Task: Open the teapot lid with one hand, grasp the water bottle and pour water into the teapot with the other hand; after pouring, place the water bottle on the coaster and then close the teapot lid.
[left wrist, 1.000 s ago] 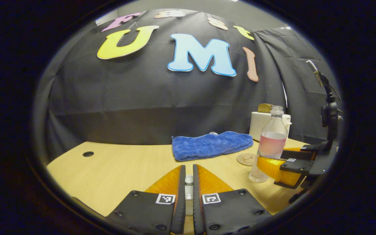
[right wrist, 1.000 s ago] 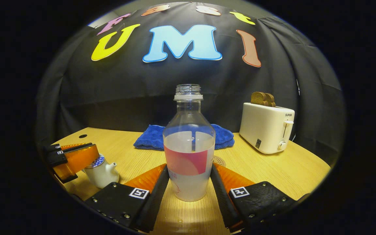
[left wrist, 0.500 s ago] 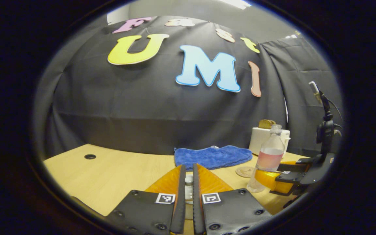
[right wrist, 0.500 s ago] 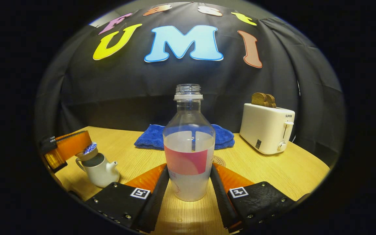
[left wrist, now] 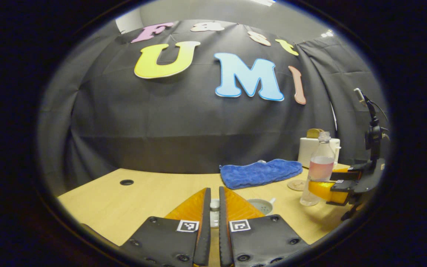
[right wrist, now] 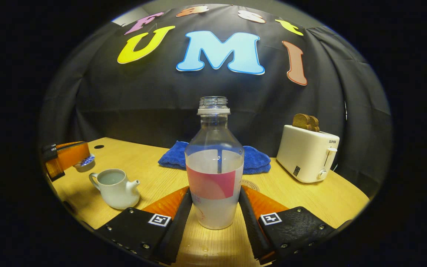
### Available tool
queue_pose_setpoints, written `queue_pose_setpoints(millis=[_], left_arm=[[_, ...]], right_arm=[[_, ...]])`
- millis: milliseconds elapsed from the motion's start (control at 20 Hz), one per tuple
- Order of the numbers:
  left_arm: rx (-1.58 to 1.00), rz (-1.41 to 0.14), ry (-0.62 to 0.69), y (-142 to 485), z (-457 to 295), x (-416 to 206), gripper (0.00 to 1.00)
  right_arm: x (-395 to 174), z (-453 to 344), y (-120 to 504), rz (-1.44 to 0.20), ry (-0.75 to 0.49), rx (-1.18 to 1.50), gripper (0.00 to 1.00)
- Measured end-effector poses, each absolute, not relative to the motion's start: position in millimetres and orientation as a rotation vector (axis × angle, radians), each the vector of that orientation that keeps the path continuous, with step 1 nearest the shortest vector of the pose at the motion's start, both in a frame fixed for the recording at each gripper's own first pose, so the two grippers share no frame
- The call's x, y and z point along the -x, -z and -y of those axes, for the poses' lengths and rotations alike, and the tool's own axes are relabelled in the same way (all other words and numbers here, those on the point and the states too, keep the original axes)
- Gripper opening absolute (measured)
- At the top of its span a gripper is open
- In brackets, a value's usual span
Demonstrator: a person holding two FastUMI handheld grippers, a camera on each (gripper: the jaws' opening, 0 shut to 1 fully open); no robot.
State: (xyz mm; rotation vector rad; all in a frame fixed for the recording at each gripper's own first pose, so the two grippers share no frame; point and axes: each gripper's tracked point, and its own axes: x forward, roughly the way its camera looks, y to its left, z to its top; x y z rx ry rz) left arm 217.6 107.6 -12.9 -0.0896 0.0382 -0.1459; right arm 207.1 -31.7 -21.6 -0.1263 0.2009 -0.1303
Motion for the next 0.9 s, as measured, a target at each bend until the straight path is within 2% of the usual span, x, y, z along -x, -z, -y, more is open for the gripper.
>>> queue_pose_setpoints(millis=[200, 900], left_arm=[[0.109, -0.065, 0.138, 21, -124, -217, 0.17], [0.172, -0.072, 0.159, 30, -137, -223, 0.17]], right_arm=[[-203, 36, 19, -0.196, 0.169, 0.283, 0.73], [-203, 7, 26, -0.252, 0.148, 0.916, 0.73]])
